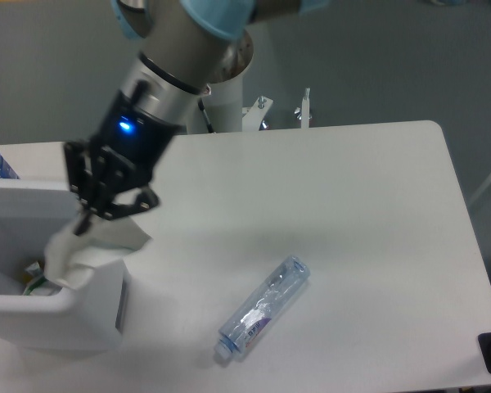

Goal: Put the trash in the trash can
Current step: 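Carry the white paper over the trash bin and release it, then move the open gripper to the clear water bottle and lower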

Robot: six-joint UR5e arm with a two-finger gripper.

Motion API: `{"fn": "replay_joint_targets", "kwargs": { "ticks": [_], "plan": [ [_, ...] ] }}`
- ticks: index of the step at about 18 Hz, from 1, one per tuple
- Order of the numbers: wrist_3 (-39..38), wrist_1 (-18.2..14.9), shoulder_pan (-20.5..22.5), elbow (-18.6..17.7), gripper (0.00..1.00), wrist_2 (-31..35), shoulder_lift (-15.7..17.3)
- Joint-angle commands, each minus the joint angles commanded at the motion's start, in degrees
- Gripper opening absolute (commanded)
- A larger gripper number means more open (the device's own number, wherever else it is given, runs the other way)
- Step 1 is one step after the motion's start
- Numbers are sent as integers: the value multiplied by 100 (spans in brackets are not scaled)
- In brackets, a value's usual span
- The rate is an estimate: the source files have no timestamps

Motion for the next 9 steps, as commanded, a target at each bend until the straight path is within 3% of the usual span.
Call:
{"fn": "replay_joint_targets", "kwargs": {
  "ticks": [1, 2, 3, 4, 9],
  "plan": [
    [-26, 17, -80, -27, 5, -9, -17],
    [-35, 18, -98, -44, 23, -17, -26],
    [-18, 26, -107, -79, 54, -26, -44],
    [0, 53, -142, -97, 100, -26, -53],
    [-44, 299, -160, -238, 100, -18, -44]
  ]
}}
